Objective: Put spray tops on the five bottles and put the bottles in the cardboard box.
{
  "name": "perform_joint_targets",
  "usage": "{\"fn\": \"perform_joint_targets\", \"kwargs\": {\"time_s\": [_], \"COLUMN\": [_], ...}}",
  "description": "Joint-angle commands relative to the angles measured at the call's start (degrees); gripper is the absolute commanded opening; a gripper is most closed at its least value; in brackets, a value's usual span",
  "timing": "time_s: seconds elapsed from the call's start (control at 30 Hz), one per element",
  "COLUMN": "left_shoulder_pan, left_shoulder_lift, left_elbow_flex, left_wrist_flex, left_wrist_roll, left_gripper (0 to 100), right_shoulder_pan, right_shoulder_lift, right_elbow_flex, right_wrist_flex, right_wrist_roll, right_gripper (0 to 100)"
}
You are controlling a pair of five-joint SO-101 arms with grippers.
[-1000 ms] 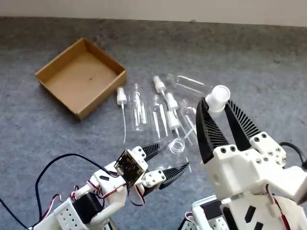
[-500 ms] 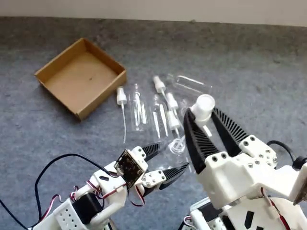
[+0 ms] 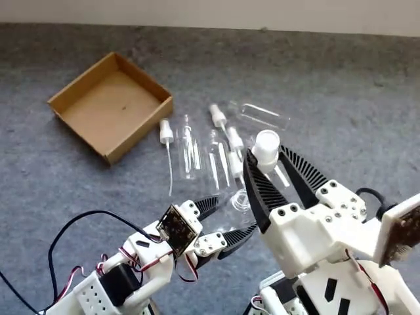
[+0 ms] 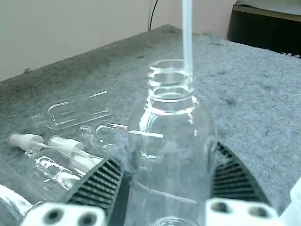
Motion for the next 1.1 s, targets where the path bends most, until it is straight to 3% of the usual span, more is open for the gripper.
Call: {"fn": "perform_joint_targets", "kwargs": {"time_s": [0.0,0.57,1.07], "left_shoulder_pan": [0.66,0.57,0.57], "left_shoulder_lift": [-0.84,-0.84,-0.84], "left_elbow_flex": [1.27,1.27,1.27], "left_wrist_flex": [0.0,0.09,0.09], "left_wrist_roll": [-0.26,-0.26,-0.26], "left_gripper": [7,7,7], "right_shoulder_pan": [-0.31,-0.31,-0.31], "right_shoulder_lift": [0.04,0.04,0.04], "right_elbow_flex": [-0.48,5.85,-1.19], "right_wrist_flex": [-4.88,-3.65,-3.65], "right_wrist_roll": [0.88,0.97,0.97], "right_gripper": [3.0,3.0,3.0]}}
